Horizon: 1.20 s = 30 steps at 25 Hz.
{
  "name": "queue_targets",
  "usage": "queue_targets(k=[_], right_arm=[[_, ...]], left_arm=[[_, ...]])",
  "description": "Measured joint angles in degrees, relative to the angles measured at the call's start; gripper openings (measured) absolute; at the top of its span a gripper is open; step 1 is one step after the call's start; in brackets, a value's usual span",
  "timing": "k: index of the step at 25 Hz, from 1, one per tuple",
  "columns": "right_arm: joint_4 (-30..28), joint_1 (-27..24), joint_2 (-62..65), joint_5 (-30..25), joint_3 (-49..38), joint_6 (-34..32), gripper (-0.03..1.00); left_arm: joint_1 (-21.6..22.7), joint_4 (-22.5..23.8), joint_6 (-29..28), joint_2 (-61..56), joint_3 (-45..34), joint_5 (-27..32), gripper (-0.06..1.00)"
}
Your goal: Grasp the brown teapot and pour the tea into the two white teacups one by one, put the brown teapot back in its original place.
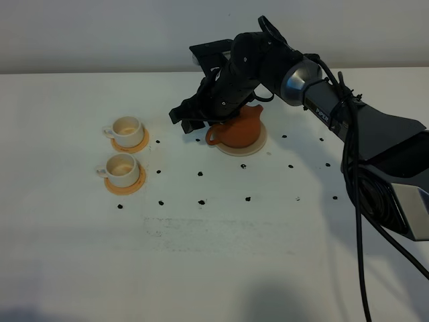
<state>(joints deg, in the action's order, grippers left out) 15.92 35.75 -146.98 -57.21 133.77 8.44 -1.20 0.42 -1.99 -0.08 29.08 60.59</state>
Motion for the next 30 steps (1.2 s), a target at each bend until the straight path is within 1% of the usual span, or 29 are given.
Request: queue_targets(k=[10, 30], right_arm=[[-0.2, 0.0, 0.0, -0.7, 0.0, 0.7, 0.5], [-1.1, 0.2, 0.0, -4.8, 0.4, 2.2, 0.49]], left_arm=[[0.0, 0.0, 0.0, 0.0, 0.0, 0.0, 0.45], [0.0, 0.0, 0.0, 0.0, 0.0, 0.0, 0.45]])
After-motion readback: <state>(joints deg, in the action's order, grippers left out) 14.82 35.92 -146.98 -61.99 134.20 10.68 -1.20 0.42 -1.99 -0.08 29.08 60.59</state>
